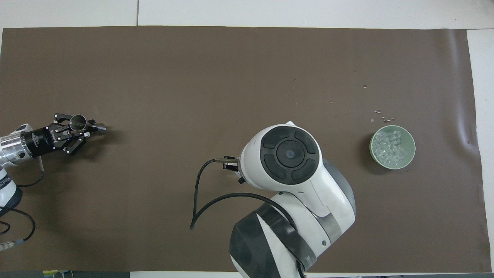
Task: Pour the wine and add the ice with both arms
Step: 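Set the jigger down with the left gripper while the right gripper withdraws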
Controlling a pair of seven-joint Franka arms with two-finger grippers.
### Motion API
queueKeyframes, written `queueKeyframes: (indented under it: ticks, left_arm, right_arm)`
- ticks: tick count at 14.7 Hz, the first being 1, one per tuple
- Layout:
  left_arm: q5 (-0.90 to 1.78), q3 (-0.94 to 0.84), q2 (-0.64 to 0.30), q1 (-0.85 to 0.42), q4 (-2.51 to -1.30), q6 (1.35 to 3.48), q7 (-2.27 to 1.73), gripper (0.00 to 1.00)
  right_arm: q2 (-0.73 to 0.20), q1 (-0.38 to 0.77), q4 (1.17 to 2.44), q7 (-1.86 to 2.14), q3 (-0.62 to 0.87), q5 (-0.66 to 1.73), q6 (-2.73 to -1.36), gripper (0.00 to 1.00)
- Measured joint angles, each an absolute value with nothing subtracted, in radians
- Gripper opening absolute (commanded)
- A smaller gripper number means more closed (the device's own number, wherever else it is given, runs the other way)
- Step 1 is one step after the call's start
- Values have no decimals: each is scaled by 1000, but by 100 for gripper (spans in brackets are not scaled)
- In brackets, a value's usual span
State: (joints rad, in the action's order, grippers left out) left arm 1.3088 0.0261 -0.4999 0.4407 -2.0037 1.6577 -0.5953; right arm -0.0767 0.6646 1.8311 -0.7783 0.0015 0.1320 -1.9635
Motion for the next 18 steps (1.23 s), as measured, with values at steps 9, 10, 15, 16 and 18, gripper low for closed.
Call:
queueKeyframes:
  ticks: [9, 10, 15, 16, 18]
  left_arm:
    - [1008, 31, -458, 450, -1896, 1660, -585, 100]
    - [944, 31, -452, 450, -1874, 1664, -585, 100]
    - [603, 24, -446, 395, -1675, 1672, -579, 100]
    - [546, 23, -443, 368, -1638, 1672, -573, 100]
    - [464, 20, -417, 323, -1594, 1672, -488, 100]
  right_arm:
    - [-66, 658, 1832, -802, -5, 124, -1968, 100]
    - [-65, 638, 1832, -802, -7, 120, -1969, 100]
    - [-63, 464, 1831, -712, -12, 112, -1958, 100]
    - [-60, 426, 1831, -685, -15, 112, -1937, 100]
    - [-37, 334, 1827, -629, -18, 110, -1898, 100]
